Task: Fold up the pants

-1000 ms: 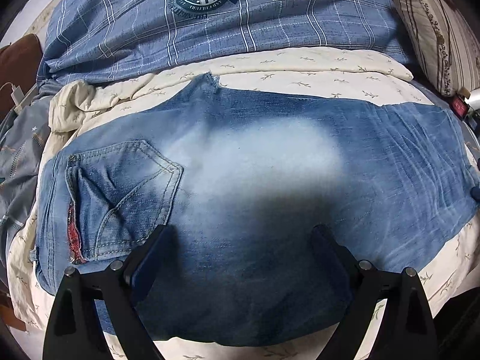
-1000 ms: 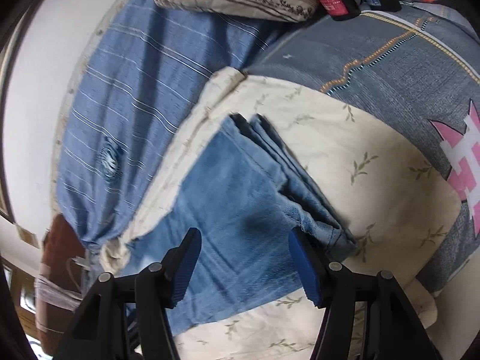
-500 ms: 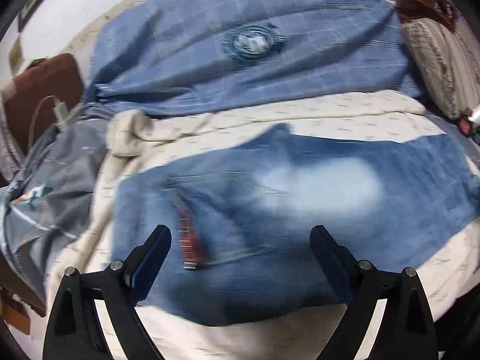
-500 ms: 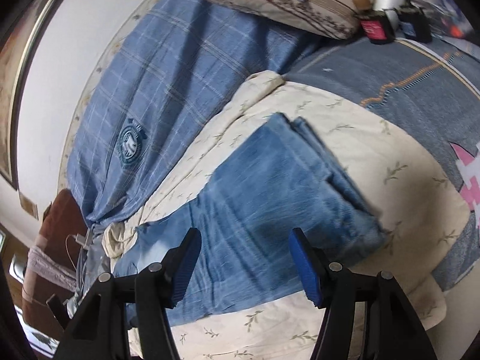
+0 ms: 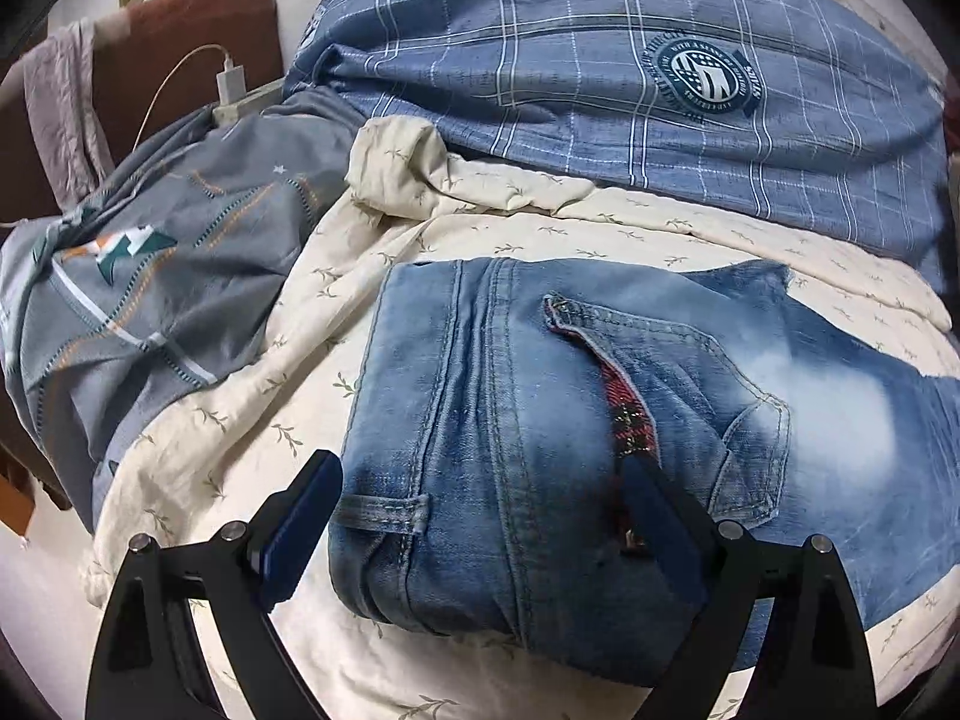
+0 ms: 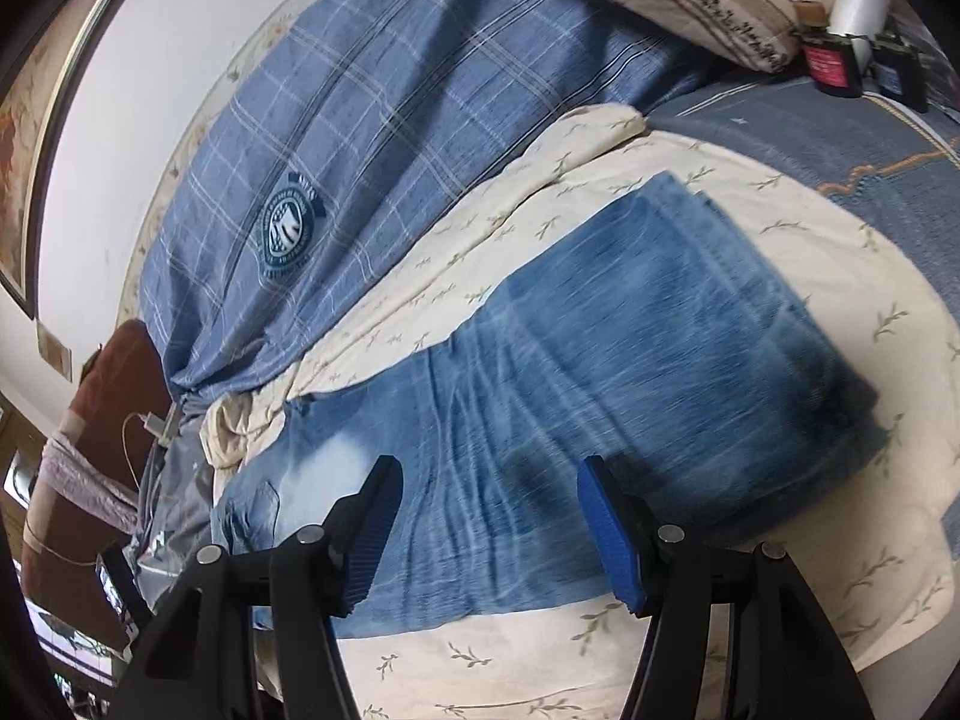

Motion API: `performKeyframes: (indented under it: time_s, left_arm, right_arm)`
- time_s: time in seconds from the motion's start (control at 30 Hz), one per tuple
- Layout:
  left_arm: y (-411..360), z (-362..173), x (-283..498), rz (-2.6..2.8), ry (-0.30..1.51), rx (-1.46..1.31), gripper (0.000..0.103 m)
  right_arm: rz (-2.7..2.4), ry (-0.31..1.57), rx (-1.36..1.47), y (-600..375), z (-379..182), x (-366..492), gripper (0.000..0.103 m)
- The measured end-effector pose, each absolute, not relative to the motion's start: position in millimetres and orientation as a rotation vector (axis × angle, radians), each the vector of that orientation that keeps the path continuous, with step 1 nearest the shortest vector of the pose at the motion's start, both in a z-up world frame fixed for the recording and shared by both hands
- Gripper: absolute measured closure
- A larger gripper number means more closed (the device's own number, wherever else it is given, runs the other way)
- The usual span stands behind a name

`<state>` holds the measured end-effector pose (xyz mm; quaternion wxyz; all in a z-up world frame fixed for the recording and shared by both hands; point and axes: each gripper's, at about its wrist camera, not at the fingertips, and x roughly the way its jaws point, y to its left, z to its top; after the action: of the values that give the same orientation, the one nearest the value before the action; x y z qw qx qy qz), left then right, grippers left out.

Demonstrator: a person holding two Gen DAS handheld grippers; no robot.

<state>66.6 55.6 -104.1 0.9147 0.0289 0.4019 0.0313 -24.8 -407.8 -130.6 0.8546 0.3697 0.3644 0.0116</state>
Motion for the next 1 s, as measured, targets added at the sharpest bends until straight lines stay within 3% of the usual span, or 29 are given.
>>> performKeyframes:
  time_s: [1.0]
  left_arm:
    - [57,-107,68,0.074,0.813,0.05,0.008]
  right_arm:
    - [0.04,0.792,0.704,-387,-130,-19,0.039]
